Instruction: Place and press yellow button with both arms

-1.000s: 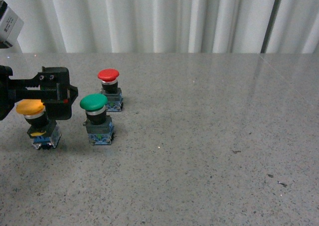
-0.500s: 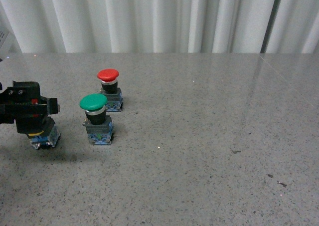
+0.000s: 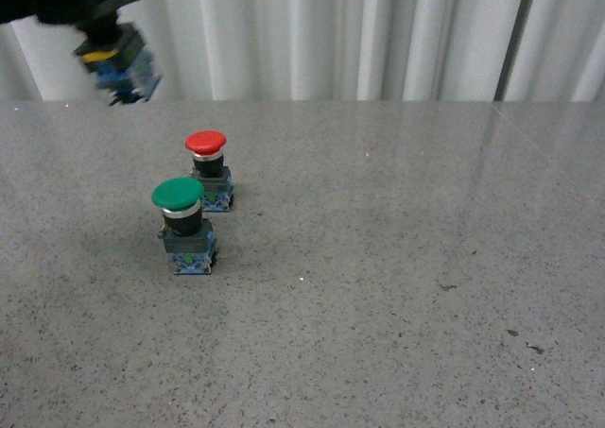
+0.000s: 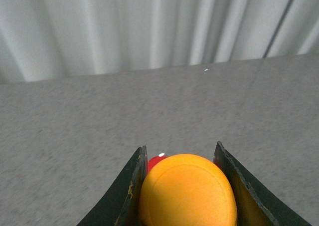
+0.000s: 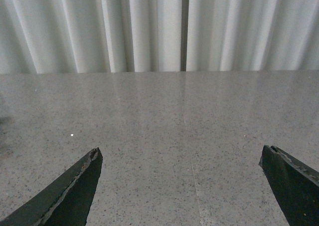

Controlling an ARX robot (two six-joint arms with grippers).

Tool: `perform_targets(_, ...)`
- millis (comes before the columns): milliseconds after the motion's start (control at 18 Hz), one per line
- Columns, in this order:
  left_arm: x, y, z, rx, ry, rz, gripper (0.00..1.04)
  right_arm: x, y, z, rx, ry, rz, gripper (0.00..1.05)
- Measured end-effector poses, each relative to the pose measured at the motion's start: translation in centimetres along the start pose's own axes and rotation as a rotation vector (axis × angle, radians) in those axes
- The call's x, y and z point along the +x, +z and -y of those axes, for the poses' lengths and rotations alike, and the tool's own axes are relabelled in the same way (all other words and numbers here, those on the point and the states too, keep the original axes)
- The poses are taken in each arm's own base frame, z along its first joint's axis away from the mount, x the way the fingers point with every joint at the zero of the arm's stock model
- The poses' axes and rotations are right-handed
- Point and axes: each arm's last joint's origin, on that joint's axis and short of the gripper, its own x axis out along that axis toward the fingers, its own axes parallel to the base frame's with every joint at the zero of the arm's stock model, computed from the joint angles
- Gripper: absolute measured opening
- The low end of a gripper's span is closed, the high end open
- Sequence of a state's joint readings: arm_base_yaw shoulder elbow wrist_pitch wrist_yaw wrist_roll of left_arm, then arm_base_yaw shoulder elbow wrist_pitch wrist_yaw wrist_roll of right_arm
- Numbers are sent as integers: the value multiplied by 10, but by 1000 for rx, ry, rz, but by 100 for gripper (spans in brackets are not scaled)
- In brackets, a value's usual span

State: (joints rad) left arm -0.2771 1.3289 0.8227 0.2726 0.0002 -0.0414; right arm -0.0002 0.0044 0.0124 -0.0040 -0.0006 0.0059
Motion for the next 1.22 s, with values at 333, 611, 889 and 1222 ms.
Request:
perform_targets(333, 64, -20, 76, -83, -158, -124, 34, 0, 0, 0, 0, 0, 0, 98)
perform_targets(611, 84, -58, 107, -135, -155, -219, 34, 0, 0, 0, 0, 0, 0, 98)
perform_targets(889, 104, -77, 115, -202, -133, -278, 34, 0, 0, 0, 0, 0, 0, 98)
perform_targets(1222, 109, -86, 125, -200, -141, -323, 36, 0, 0, 0, 0, 0, 0, 98)
